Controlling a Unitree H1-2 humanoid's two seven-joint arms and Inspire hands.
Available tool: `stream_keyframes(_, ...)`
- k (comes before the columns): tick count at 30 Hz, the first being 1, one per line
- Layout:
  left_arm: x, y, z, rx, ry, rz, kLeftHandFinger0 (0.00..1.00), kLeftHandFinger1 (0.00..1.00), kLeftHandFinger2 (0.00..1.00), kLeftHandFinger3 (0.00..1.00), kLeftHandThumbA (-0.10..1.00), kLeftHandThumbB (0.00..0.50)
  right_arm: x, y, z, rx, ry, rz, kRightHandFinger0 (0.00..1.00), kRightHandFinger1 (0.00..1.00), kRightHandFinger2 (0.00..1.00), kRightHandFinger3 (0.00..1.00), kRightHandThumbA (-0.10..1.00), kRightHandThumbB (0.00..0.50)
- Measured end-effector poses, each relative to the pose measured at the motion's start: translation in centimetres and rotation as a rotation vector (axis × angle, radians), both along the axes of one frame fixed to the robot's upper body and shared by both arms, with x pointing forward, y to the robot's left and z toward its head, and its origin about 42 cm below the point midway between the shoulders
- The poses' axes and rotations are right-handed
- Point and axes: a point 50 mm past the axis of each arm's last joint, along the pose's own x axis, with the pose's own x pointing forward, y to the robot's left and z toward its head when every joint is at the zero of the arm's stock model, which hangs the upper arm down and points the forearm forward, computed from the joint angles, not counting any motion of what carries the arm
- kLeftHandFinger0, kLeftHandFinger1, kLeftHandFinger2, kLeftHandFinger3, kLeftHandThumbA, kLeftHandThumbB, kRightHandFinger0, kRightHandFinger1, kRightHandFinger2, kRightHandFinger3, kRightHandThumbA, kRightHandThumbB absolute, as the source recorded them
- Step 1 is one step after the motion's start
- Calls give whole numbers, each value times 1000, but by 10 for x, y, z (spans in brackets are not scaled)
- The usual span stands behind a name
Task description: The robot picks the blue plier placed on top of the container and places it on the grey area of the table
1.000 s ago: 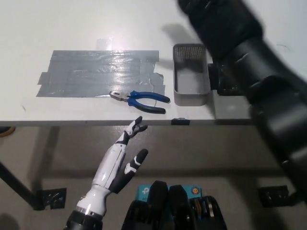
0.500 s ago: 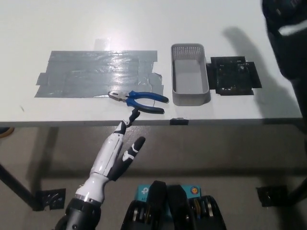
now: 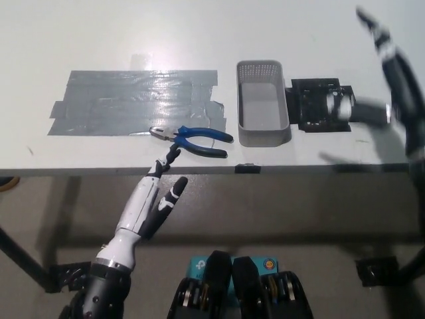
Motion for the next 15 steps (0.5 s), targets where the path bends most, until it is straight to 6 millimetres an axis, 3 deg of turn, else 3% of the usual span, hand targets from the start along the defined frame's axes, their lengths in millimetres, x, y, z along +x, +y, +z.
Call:
stream_keyframes(3,1,5,-3,-13,14,15,1000,1000,1000,1000,1000,118,-44,-4,-35,49,66,11,1000,1000,1000,1000,1000,420)
stream_keyframes(7,1,16,-4,-40,22,41,1000,1000,1000,1000,1000,101,-103,-2,-67,155,141,40,1000,1000,1000,1000,1000,393)
stream_keyframes(10,1,27,-4,-66,26,62,1000,1000,1000,1000,1000,107,-131,0,-90,244,215,49,1000,1000,1000,1000,1000,263)
stream_keyframes(12,-2,34,-7,-86,34,76,1000,1000,1000,1000,1000,126,-144,2,-107,307,263,50,1000,1000,1000,1000,1000,253)
stream_keyframes(13,-4,37,-9,-93,42,80,1000,1000,1000,1000,1000,137,-151,3,-116,341,291,49,1000,1000,1000,1000,1000,287)
stream_keyframes(15,-9,42,-14,-111,62,85,1000,1000,1000,1000,1000,133,-159,7,-131,403,336,56,1000,1000,1000,1000,1000,308)
